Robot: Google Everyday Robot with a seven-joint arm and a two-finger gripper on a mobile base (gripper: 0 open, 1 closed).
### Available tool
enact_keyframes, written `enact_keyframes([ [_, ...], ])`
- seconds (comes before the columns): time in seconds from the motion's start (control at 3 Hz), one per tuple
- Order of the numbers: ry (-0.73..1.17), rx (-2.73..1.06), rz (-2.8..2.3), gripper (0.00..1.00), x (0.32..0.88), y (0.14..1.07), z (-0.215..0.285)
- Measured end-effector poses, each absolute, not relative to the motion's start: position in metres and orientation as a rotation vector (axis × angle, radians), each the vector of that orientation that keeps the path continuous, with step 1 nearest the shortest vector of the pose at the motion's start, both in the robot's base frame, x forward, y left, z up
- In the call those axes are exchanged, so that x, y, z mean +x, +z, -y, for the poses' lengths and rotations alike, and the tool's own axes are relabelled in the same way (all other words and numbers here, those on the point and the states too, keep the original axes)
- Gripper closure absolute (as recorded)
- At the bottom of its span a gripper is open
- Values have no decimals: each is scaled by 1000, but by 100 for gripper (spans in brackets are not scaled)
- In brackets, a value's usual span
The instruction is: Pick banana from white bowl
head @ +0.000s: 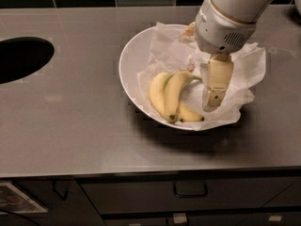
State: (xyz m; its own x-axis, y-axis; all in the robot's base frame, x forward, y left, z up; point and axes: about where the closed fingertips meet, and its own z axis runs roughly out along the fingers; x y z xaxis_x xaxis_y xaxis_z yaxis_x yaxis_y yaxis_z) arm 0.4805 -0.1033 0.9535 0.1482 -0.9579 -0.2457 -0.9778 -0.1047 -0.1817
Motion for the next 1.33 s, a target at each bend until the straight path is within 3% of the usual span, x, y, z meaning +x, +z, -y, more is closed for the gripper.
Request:
enact_keyframes([
  [0.33,233,-2318,-1668,0,491,941,89],
  [1.0,197,-2324,-1610,1,500,940,86],
  [1.33,223,-2321,-1599,9,501,932,87],
])
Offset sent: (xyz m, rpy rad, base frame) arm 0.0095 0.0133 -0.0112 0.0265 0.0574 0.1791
